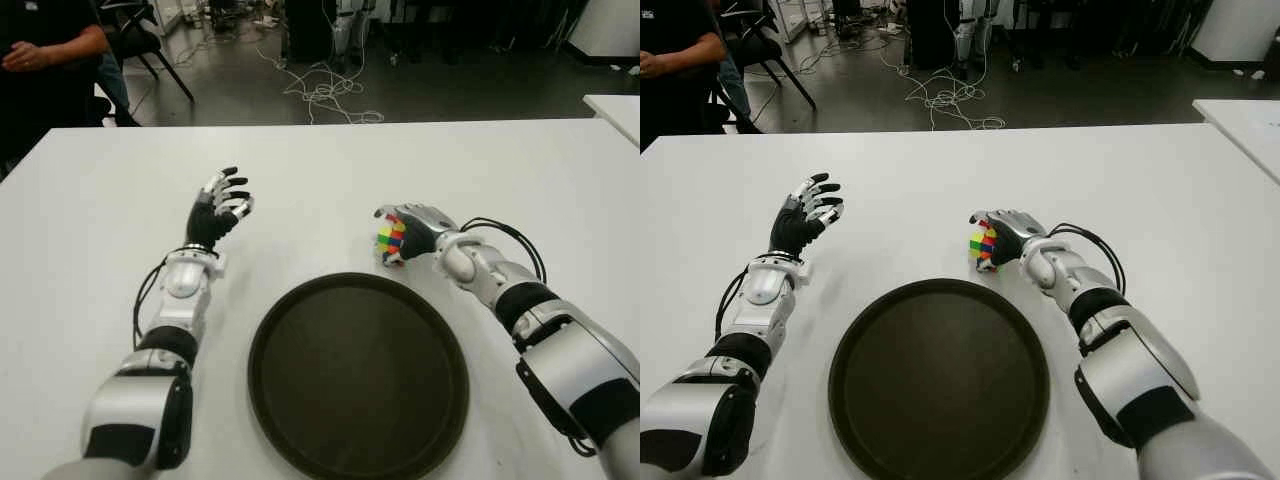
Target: Pick up the Rubik's Cube and put it in the plate
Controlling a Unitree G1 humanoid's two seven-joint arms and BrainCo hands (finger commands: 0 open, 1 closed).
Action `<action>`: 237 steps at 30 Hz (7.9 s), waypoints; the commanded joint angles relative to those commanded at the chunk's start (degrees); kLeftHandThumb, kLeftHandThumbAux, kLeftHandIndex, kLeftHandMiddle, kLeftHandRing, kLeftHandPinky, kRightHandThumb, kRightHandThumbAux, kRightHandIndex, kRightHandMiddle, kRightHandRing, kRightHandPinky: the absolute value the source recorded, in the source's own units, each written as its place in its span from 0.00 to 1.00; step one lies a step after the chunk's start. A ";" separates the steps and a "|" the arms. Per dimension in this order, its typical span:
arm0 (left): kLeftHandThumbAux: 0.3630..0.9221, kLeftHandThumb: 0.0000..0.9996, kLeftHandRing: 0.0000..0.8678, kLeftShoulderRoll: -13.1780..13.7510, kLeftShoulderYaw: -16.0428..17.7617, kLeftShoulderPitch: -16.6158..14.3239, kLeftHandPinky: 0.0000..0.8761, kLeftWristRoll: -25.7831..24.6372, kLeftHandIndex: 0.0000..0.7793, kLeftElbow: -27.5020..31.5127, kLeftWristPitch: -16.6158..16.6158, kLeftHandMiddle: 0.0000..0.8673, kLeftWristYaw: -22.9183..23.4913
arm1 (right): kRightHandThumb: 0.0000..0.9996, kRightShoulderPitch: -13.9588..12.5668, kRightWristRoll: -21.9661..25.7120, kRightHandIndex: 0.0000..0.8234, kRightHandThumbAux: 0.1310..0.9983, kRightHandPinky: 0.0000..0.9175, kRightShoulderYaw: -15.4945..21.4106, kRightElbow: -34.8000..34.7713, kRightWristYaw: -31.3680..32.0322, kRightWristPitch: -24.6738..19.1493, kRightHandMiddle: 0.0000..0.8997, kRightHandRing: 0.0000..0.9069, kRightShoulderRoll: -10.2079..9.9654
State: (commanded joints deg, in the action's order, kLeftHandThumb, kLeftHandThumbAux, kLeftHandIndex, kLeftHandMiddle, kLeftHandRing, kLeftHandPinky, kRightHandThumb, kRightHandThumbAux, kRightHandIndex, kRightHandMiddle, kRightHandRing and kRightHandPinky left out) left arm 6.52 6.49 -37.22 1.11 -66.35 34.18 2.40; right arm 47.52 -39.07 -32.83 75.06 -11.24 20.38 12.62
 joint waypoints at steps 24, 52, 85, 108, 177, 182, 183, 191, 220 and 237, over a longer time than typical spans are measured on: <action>0.75 0.05 0.32 0.06 0.00 -0.08 0.38 0.03 0.23 -0.17 0.05 0.29 0.07 | 0.68 0.44 -2.25 0.51 0.70 0.62 -2.27 0.37 -5.56 -1.06 0.65 0.65 0.48; 0.74 0.07 0.32 -0.06 0.11 -0.17 0.39 -0.01 0.23 -0.31 0.19 0.29 -0.19 | 0.69 0.94 -1.41 0.51 0.70 0.63 -1.76 -3.60 -7.73 0.92 0.63 0.64 2.50; 0.76 0.09 0.33 0.15 0.62 -0.55 0.40 -0.66 0.24 -0.57 0.08 0.30 0.66 | 0.70 -25.88 -1.19 0.51 0.70 0.88 13.53 -66.87 -11.81 12.47 0.85 0.86 7.46; 0.72 0.07 0.33 -0.36 0.40 -0.68 0.40 -0.07 0.23 -0.42 -0.42 0.30 -0.20 | 0.70 -25.57 -1.23 0.51 0.69 0.83 0.87 -73.86 41.26 -4.98 0.79 0.81 11.36; 0.72 0.12 0.33 -0.48 0.75 -0.47 0.40 -0.84 0.22 0.03 -0.78 0.29 0.80 | 0.00 -27.34 9.35 0.00 0.63 0.00 5.46 -75.26 39.02 3.81 0.00 0.00 12.03; 0.71 0.09 0.32 -0.51 0.71 -0.36 0.38 -0.80 0.23 0.22 -0.73 0.30 0.81 | 0.00 -27.13 12.03 0.00 0.63 0.00 6.10 -75.35 40.80 4.11 0.00 0.00 12.39; 0.71 0.09 0.32 -0.54 0.71 -0.34 0.38 -0.84 0.23 0.29 -0.75 0.30 0.86 | 0.00 -27.06 12.97 0.00 0.63 0.00 6.42 -75.37 41.30 4.32 0.00 0.00 12.62; 0.70 0.09 0.32 -0.64 0.65 -0.19 0.38 -0.84 0.24 0.84 -0.80 0.30 1.05 | 0.00 -27.78 18.92 0.00 0.65 0.00 9.96 -77.90 43.98 5.57 0.00 0.00 15.16; 0.71 0.07 0.33 -0.02 0.80 -0.34 0.40 -0.68 0.23 -0.13 -0.83 0.29 1.03 | 0.00 -28.75 43.62 0.17 0.75 0.26 38.50 -38.41 18.11 12.04 0.26 0.25 -1.01; 0.71 0.08 0.33 -0.52 0.79 -0.39 0.42 -0.71 0.24 -0.17 -0.81 0.30 1.05 | 0.00 -29.07 37.51 0.17 0.74 0.25 38.83 -39.43 4.51 10.22 0.27 0.27 -5.54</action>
State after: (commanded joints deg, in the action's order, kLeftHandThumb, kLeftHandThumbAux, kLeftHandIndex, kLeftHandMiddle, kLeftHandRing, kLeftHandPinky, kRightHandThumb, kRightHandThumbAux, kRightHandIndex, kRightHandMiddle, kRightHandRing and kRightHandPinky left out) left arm 5.99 7.28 -37.61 0.40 -66.52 33.37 3.44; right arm 18.45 -1.56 6.00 35.63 -6.73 30.60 7.08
